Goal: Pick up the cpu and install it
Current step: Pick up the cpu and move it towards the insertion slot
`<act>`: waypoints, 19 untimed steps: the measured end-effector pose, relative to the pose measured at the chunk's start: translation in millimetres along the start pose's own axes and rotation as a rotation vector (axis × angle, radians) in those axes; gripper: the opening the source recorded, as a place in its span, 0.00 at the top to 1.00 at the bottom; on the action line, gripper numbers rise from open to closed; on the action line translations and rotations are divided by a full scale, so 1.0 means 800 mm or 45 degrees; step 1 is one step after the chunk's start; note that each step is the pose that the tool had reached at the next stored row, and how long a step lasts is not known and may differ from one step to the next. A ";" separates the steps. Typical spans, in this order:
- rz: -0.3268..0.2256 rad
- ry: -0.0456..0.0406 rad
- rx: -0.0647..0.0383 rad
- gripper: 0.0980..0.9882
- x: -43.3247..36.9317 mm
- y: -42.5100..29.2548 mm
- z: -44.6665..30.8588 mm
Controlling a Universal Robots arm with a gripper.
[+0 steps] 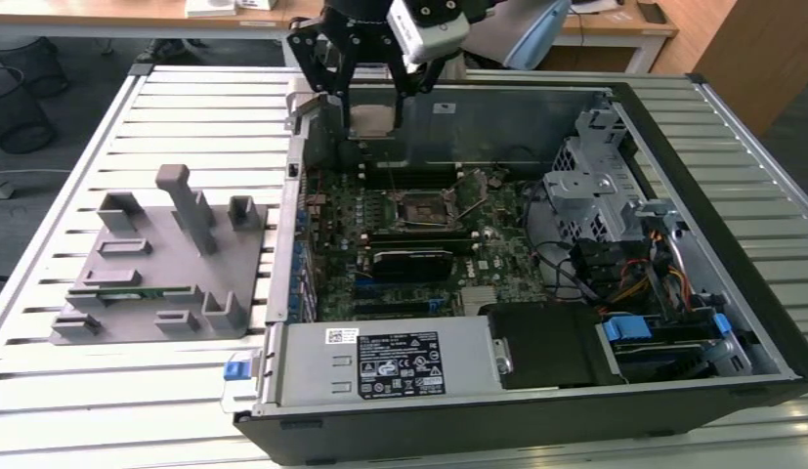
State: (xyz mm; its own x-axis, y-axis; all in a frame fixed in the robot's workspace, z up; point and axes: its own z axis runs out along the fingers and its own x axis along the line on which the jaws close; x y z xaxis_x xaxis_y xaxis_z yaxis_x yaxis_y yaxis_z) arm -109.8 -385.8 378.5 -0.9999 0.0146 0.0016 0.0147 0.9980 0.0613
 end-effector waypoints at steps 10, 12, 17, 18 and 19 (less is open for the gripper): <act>0.000 0.000 0.000 0.51 -0.041 0.0066 0.0006; 0.000 0.000 0.000 0.51 -0.047 0.0098 0.0009; 0.000 0.000 0.000 0.51 -0.057 0.0160 0.0015; 0.000 0.000 0.000 0.51 -0.059 0.0166 0.0017; 0.000 0.000 0.000 0.51 -0.062 0.0173 0.0018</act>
State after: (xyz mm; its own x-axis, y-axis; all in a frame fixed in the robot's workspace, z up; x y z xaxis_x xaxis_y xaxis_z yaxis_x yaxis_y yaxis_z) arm -60.4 -372.7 377.7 -0.9999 0.0144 0.0017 0.0145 0.9980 0.0614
